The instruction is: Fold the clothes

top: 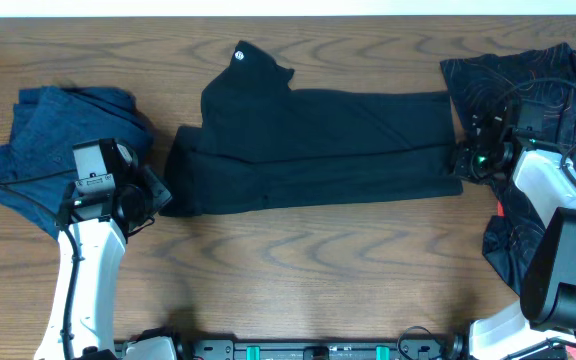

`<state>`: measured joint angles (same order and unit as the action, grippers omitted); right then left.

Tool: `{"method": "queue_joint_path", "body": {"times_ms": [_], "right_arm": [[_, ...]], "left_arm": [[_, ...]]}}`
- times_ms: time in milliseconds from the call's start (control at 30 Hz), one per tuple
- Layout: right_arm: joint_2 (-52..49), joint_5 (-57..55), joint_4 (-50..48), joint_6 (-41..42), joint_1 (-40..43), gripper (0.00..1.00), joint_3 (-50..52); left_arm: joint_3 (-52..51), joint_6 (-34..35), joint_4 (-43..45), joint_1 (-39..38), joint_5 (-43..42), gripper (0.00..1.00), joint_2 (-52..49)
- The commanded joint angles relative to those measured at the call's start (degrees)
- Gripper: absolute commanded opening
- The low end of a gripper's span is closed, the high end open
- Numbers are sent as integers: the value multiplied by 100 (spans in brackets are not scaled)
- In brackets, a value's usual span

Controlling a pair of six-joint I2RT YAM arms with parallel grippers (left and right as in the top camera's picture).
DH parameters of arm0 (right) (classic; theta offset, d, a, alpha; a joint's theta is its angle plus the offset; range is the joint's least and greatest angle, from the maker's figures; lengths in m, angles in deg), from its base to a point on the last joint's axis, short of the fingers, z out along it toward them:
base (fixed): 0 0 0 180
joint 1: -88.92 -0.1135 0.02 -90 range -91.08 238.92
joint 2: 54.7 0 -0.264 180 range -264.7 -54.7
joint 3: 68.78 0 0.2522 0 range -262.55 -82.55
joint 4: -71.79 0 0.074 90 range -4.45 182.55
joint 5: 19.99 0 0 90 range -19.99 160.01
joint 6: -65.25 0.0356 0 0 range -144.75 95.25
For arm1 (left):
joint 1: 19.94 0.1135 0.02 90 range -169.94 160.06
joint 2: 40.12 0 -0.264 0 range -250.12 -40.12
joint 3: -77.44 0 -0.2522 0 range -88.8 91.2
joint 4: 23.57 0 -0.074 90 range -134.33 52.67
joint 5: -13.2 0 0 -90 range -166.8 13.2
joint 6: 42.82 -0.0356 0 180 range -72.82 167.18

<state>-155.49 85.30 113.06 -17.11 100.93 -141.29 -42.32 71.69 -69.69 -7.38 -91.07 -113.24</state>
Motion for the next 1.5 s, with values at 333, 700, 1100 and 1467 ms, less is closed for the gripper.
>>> {"method": "queue_joint_path", "body": {"times_ms": [333,700,1100,1467], "right_arm": [[-48,-186,-1532,1156,-9,18,37],[-48,-201,-787,1036,9,23,37],[-48,-691,623,555,-9,22,37],[-48,-693,874,485,-26,19,48]], "left_arm": [[2,-96,-17,24,-33,42,15],[4,-581,35,22,-155,43,201],[4,-693,699,-435,-474,43,223],[2,-669,1167,-1106,-457,43,-717]]}}
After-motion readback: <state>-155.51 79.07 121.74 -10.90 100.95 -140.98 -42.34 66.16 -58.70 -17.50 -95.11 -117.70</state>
